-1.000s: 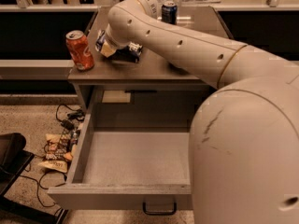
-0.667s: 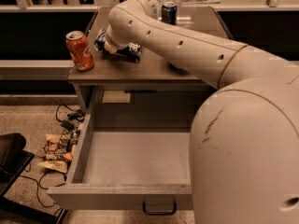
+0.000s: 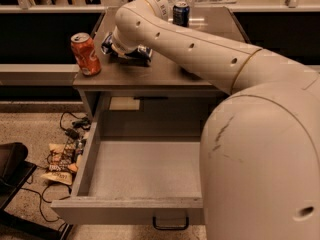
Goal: Place blue chip bag into top drawer
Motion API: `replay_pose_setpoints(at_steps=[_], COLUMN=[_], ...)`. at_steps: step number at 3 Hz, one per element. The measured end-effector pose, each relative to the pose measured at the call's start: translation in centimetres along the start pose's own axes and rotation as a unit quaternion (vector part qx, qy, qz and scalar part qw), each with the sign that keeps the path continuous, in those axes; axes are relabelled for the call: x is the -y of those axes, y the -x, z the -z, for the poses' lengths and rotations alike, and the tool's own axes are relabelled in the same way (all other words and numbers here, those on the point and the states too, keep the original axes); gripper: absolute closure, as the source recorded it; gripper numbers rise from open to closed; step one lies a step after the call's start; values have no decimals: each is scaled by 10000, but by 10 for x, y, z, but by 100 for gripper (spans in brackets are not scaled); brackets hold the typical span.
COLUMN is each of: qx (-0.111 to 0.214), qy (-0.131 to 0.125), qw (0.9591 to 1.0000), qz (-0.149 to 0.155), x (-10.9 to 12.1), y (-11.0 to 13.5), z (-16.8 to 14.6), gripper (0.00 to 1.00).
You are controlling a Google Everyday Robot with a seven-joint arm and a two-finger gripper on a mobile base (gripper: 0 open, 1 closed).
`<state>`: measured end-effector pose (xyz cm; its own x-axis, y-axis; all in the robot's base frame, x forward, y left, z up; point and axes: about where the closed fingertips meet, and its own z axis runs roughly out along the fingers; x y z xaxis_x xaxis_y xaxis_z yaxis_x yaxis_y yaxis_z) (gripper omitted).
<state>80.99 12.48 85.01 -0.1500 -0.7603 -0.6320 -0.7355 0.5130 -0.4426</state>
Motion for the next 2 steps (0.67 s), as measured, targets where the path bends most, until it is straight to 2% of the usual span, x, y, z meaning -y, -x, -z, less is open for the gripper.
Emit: replay_pose_setpoints(at_steps=[1, 2], qx=[93, -16], qy=[41, 175], qw=[9999, 9996], qz=[-10, 206], x=[11, 29], y=[6, 13], z=[-3, -11], gripper=[100, 100])
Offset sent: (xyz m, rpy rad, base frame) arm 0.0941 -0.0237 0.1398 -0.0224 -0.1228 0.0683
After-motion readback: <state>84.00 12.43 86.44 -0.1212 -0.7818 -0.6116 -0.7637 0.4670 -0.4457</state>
